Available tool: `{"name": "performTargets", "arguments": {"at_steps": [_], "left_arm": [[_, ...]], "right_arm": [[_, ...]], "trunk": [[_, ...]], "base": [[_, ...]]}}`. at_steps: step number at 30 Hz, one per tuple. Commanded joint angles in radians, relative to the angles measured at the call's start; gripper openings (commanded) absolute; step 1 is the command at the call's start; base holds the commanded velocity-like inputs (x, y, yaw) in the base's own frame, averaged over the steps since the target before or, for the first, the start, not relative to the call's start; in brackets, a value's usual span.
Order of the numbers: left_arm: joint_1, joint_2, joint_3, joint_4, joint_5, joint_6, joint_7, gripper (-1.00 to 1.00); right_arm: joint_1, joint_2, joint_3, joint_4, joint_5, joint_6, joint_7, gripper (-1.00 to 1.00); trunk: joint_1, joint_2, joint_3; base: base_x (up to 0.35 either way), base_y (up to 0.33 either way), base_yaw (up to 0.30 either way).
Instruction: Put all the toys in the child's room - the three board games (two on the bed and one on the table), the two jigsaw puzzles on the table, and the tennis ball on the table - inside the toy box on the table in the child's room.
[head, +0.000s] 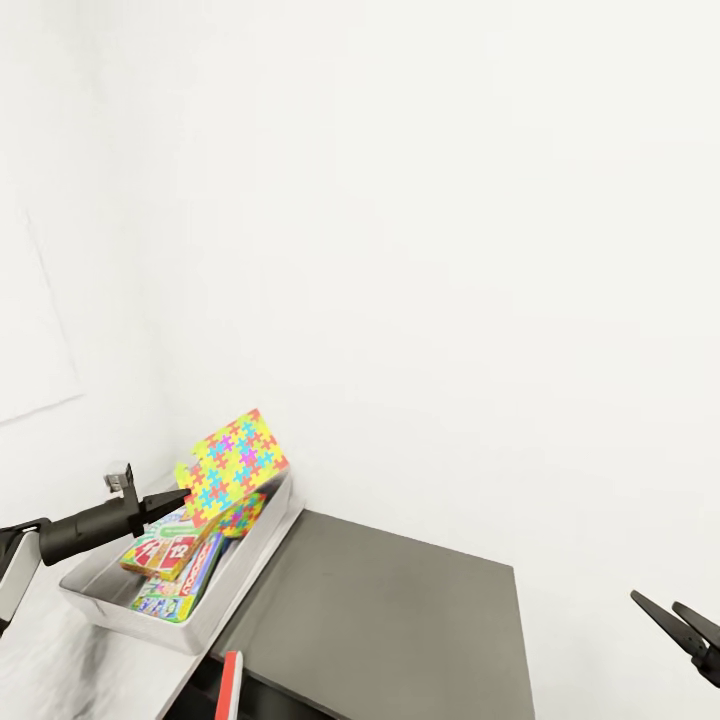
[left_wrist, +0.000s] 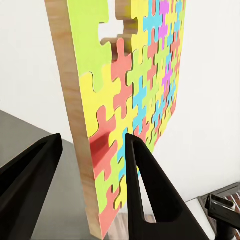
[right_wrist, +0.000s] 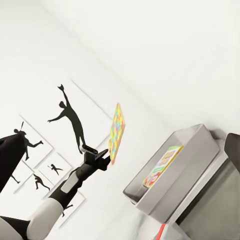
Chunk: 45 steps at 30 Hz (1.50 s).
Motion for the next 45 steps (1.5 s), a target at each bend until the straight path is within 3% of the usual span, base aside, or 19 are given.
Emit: {"name": "performTargets", "arguments": {"at_steps": [1,15,19,25,31,38,40,45], "left_arm": [[-0.001,0.0,0.0,0.0,0.001,0.006,-0.003,-1.0],[-0.001,0.001,0.007,0.007,-0.006,0.005,0.018,-1.0],[-0.001,0.001,0.015,0.013,-0.019,0.004,0.1,-1.0],[-0.003,-0.003,0.022,0.016,-0.019,0.006,0.327,-1.0],[-0.029,-0.007,0.033,0.02,-0.017,0.008,0.415,-1.0],[-0.133,-0.009,0.114,0.122,-0.016,0.005,0.564,-1.0],[-0.15,-0.009,0.144,0.143,-0.016,0.003,0.606,-1.0],[-0.165,-0.011,0.179,0.161,-0.015,0.0,0.693,-1.0]], "right_arm": [[0.0,0.0,0.0,-0.002,-0.006,0.008,-0.003,1.0],[0.0,0.0,0.0,0.003,-0.006,0.008,-0.003,1.0],[0.0,0.0,-0.001,0.006,-0.006,0.01,-0.002,1.0],[0.0,0.0,-0.001,0.007,-0.006,0.009,-0.001,1.0],[0.0,-0.001,-0.002,0.007,-0.007,0.009,-0.001,1.0],[0.0,-0.002,-0.003,0.007,-0.007,0.009,-0.001,1.0],[0.0,-0.002,-0.003,0.007,-0.007,0.009,-0.001,1.0],[0.0,-0.001,-0.007,0.007,-0.007,0.009,-0.001,1.0]], "trunk": [[0.0,-0.001,-0.002],[0.0,-0.001,-0.002],[0.0,-0.001,-0.002],[0.0,-0.001,-0.002],[0.0,-0.001,-0.002],[0.0,-0.001,-0.002],[0.0,-0.001,-0.002],[0.0,-0.001,-0.002]], "base": [[0.0,0.015,0.0],[0.0,0.002,0.0],[0.0,0.0,0.0],[0.0,0.0,0.0],[0.0,0.0,0.0],[0.0,0.0,0.0],[0.0,0.0,0.0],[0.0,0.0,0.0]]}}
